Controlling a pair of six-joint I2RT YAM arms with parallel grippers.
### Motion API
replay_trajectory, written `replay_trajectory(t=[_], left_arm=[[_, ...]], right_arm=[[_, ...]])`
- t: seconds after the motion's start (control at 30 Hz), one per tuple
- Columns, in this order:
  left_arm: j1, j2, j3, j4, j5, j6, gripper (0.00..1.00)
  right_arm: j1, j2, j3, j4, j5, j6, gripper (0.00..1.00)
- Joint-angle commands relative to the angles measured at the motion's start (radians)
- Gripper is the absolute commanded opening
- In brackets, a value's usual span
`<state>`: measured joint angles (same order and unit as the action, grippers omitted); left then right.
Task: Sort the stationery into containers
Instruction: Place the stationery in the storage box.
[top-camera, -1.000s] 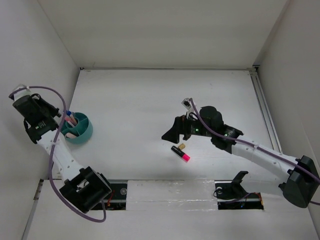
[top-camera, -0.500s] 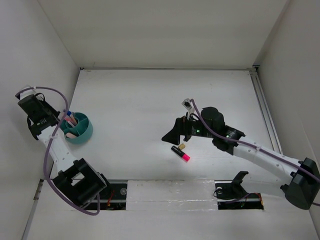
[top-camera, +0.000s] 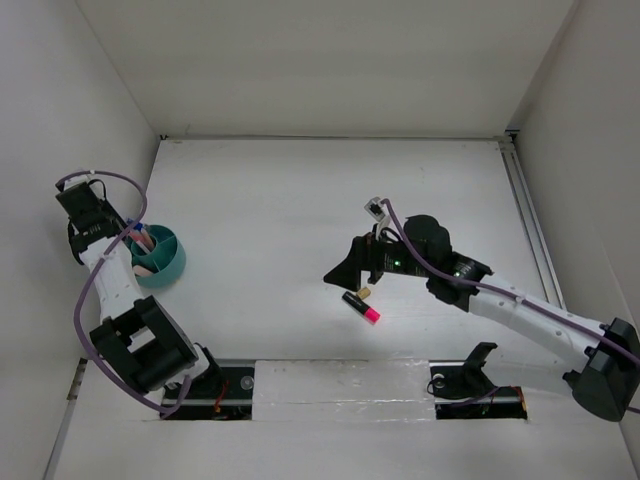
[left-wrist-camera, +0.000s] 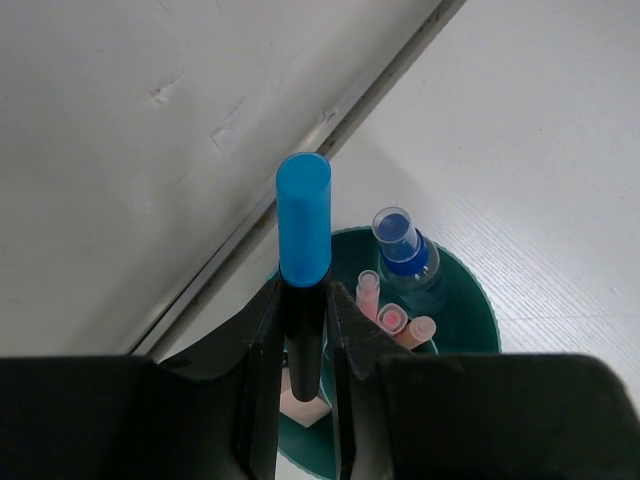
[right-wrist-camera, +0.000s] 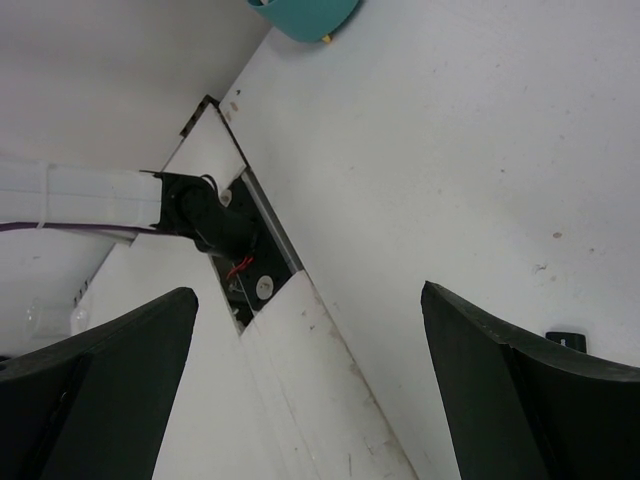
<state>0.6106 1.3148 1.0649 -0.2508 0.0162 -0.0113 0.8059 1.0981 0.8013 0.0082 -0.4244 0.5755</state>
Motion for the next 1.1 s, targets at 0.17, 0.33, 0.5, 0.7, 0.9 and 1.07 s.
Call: replay_trajectory(t=[0.17,0.33,0.5,0.7,0.9,1.07], left_arm=[[0.005,-0.014,0.035,0.050,-0.067,-0.001,0.00],[0.005,-0.014,0.035,0.059,-0.145,-0.019,0.00],[0.005,0.023,0.079,0.059,-0.090,-0.009,0.00],[0.005,0.081,0.099,0.050,-0.001,0.013,0.00],[0.005,0.100,0.086,0.050,-0.010,0.022,0.00],[0.005,0.100,0.076,0.061,-0.050,0.022,0.00]], right_arm=[[0.007,-0.017,-0.008,0.042,0.010,-0.009,1.00],[0.007,-0.017,-0.008,0.042,0.021,-0.009,1.00],[0.007,-0.007,-0.008,0.042,0.030,-0.009,1.00],[0.016,-0.007,-0.008,0.042,0.030,-0.009,1.00],[0.016,-0.007,-0.008,0.042,0.030,-0.009,1.00],[0.016,-0.007,-0.008,0.042,0.030,-0.009,1.00]])
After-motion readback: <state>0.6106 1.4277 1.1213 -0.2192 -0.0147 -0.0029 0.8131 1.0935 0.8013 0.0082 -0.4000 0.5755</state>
